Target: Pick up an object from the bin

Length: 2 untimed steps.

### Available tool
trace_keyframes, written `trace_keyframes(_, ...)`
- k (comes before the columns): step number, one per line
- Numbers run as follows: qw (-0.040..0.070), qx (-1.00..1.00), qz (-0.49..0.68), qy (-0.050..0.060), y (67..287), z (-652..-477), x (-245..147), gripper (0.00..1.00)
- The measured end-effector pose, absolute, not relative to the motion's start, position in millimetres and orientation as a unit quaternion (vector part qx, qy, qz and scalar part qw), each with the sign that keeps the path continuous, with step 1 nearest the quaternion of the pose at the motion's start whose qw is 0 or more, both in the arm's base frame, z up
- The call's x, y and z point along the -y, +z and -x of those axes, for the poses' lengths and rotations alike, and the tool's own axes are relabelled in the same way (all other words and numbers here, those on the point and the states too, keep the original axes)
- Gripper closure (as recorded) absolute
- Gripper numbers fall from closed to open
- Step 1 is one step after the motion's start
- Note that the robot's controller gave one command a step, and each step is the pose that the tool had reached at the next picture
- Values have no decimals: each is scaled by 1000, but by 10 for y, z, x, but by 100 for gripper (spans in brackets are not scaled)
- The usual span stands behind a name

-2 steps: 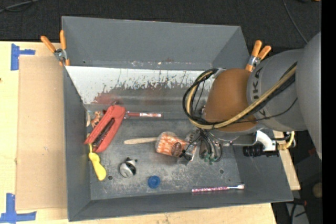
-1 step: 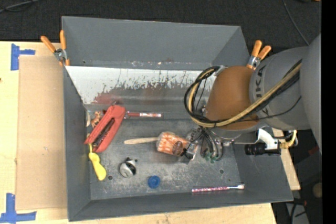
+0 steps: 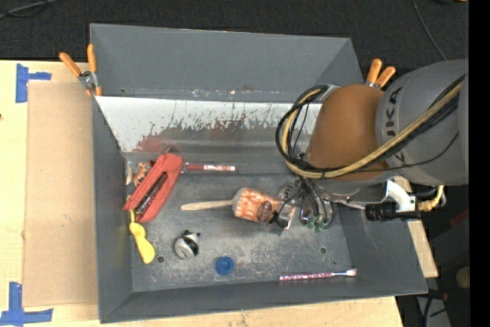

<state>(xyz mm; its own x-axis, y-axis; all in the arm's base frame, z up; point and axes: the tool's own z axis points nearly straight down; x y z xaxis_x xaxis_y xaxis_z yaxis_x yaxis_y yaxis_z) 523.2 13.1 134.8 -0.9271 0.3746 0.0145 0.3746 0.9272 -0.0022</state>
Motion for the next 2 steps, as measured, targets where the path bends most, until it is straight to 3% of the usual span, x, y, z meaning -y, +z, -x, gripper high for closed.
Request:
trace_keyframes(1,5,982,190,-1,1674,-5248,-130,100)
trace_keyframes(2,2,982,189,-2,1779,-5263,-130,100)
